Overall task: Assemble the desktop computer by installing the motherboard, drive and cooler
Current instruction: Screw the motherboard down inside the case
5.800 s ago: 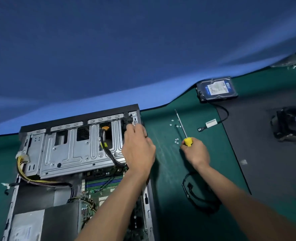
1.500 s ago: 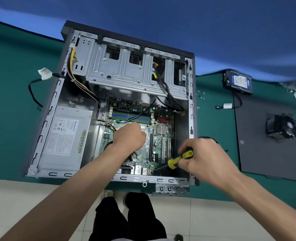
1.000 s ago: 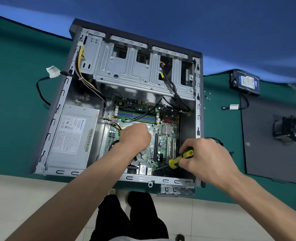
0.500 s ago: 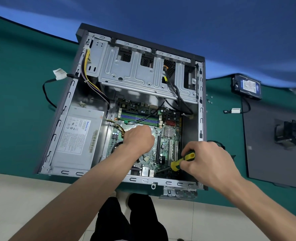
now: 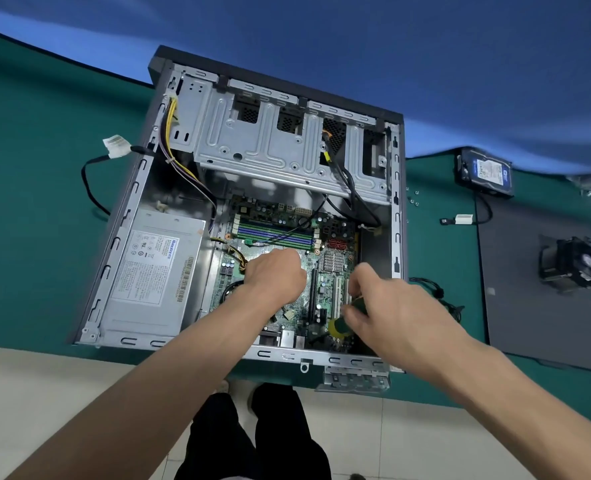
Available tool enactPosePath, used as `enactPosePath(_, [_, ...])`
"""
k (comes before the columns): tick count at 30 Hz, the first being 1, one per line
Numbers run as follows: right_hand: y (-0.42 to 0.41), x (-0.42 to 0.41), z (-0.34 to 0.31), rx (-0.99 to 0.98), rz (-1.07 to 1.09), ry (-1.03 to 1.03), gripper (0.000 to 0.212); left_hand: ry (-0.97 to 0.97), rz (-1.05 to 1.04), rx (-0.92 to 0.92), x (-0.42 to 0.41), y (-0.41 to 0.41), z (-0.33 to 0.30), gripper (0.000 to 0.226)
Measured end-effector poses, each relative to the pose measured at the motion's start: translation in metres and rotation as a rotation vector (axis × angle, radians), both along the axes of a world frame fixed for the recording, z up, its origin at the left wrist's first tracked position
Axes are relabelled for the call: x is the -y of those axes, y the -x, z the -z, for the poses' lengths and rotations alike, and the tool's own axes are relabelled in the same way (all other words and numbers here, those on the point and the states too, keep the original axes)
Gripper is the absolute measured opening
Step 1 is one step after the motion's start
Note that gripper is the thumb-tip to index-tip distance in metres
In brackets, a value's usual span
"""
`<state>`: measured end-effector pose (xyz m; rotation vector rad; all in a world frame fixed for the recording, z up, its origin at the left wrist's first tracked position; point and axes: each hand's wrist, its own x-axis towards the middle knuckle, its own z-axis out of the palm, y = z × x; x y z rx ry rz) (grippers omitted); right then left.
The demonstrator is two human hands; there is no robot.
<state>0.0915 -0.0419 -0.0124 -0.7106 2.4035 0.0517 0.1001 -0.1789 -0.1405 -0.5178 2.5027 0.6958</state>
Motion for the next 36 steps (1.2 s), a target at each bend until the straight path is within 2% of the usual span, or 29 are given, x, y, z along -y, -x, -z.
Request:
enactPosePath(2, [-0.004,0.001,0.001,-0.047,-0.056,-0.047,0.027,0.016,-0.001,0.014,0.0,-0.001,0.001,0.033])
enactPosePath(6, [-0.007,-0.001,-0.003,0.087,-0.008,-0.039,0.031,0.036,0.048,0.067,-0.001,0.0,0.002,0.029])
enactPosePath(9, [-0.007,-0.001,0.0,-0.014,0.008,-0.048,0.022,0.022,0.068,0.075,-0.002,0.001,0.004,0.028])
enactPosePath(11, [-0.004,-0.003,-0.001,-0.028,0.001,-0.08,0.032,0.031,0.068,0.071,-0.001,0.002,0.004,0.029])
enactPosePath(14, [0.0,-0.003,-0.005,0.095,-0.022,-0.111,0.049,0.065,0.054,0.063,0.001,0.003,0.005,0.027])
enactPosePath(16, [0.0,-0.002,-0.004,0.084,-0.024,-0.114,0.035,0.073,0.052,0.061,0.001,0.003,0.005,0.026])
enactPosePath(18, [-0.001,0.0,-0.003,0.059,-0.01,-0.124,0.035,0.067,0.049,0.062,0.001,0.003,0.005,0.026])
enactPosePath(21, [0.0,0.001,-0.006,0.135,-0.035,-0.147,0.036,0.061,0.043,0.076,0.003,0.004,0.003,0.025])
enactPosePath(24, [-0.001,0.003,-0.004,0.045,0.01,-0.147,0.025,0.06,0.05,0.093,0.004,0.005,0.002,0.025])
enactPosePath(26, [0.0,0.001,-0.003,0.022,0.055,-0.167,0.034,0.062,0.055,0.095,0.003,0.005,0.003,0.025])
enactPosePath(28, [0.002,-0.002,-0.004,0.079,0.07,-0.167,0.038,0.062,0.055,0.098,0.002,0.006,0.005,0.024])
enactPosePath(30, [0.002,-0.006,-0.003,0.09,0.074,-0.136,0.033,0.061,0.054,0.097,0.002,0.006,0.006,0.025])
enactPosePath(32, [-0.001,-0.007,-0.001,0.019,0.089,-0.14,0.03,0.057,0.054,0.083,0.002,0.008,0.008,0.025])
enactPosePath(36, [0.0,-0.006,-0.004,0.068,0.039,-0.16,0.045,0.047,0.053,0.073,0.001,0.008,0.011,0.026])
